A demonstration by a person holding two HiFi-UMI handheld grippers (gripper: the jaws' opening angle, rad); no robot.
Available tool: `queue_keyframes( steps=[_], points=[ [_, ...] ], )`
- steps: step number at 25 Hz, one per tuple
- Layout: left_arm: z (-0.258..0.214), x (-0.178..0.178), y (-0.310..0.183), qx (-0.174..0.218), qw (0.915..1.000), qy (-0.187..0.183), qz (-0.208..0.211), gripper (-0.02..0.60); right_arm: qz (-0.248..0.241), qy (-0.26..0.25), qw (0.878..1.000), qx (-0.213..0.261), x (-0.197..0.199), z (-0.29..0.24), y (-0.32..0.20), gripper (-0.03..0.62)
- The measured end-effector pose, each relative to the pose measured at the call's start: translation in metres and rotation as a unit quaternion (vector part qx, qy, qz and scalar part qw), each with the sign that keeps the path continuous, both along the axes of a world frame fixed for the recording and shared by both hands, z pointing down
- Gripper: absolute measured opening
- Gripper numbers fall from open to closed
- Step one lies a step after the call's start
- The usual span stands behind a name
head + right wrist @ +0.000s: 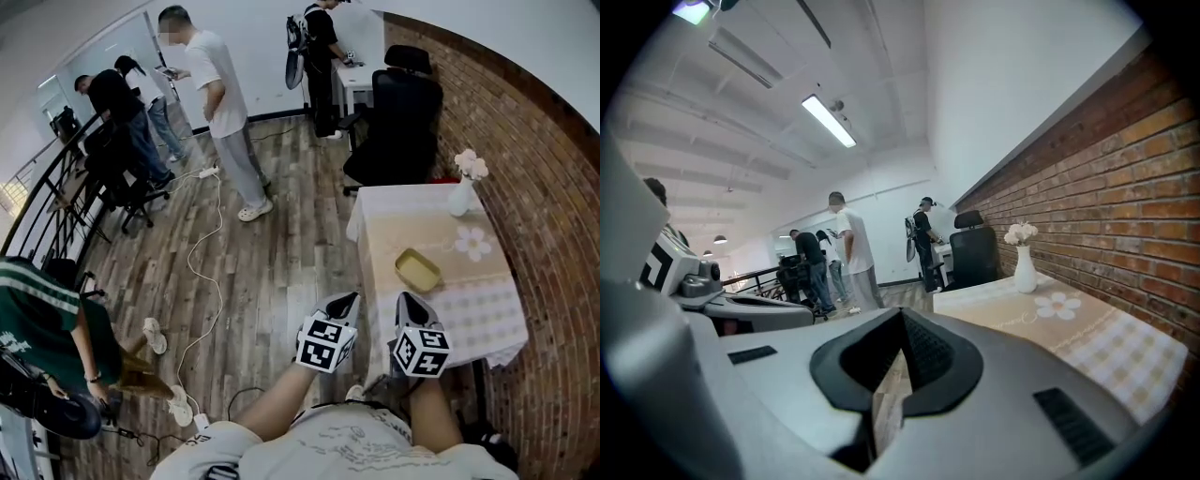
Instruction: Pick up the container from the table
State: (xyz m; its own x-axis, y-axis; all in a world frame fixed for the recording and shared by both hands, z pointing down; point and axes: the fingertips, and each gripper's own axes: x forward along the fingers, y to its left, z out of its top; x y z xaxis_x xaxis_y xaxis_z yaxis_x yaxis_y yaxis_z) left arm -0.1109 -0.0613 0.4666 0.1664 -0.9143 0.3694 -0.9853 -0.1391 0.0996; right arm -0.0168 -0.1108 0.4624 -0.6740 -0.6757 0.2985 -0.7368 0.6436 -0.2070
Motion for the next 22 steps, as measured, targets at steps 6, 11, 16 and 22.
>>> queue_keyframes(
  steps=[6,11,16,22],
  points=[
    [0.001,0.016,-0.051,-0.002,0.9999,0.002,0.01,0.005,0.002,0.007,1.0,-0.011,0.013,0.008,-0.047,0.002],
    [0.009,0.026,-0.086,-0.013,0.9998,0.0,0.012,0.005,-0.001,0.016,1.0,-0.024,0.023,0.02,-0.081,0.002],
    [0.017,0.029,-0.105,-0.022,0.9997,0.006,0.009,0.006,-0.003,0.029,0.999,-0.037,0.03,0.031,-0.101,0.002],
    [0.026,0.024,-0.123,-0.033,0.9993,0.009,0.012,0.005,0.001,0.022,0.998,-0.063,0.028,0.041,-0.118,0.002]
  ],
)
